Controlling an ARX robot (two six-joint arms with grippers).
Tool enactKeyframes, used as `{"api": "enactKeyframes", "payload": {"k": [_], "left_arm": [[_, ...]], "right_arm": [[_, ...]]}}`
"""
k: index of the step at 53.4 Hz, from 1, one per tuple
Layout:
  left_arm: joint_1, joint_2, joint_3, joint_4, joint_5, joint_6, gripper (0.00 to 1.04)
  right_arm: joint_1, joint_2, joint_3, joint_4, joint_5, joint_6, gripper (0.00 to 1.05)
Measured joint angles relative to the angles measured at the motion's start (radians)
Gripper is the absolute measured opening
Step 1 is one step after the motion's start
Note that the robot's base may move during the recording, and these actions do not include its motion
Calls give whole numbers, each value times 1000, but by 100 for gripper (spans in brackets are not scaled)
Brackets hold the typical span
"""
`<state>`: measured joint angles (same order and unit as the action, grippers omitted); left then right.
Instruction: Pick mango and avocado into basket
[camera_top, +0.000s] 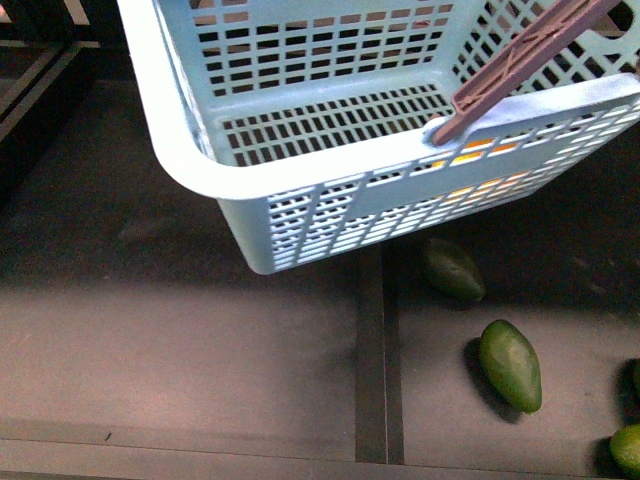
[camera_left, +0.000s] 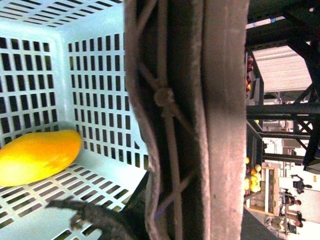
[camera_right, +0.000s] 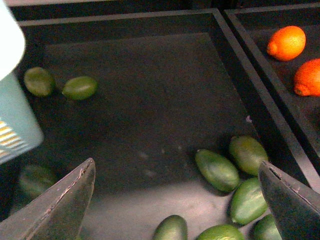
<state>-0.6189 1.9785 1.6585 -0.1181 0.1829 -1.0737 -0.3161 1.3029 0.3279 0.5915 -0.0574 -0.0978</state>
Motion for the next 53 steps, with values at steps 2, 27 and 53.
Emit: {"api": "enactKeyframes", "payload": {"k": [2,27,53], "left_arm": [[1,0,0,0,-4,1,15],[6,0,0,0,1,3,15],[6,0,0,0,-4,4,15]], "right_arm": [[-38,62,16,24,-63,-47,96],[30,678,137,105,-241,-369,96],[298,972,269,140,-126,-117,96]]}}
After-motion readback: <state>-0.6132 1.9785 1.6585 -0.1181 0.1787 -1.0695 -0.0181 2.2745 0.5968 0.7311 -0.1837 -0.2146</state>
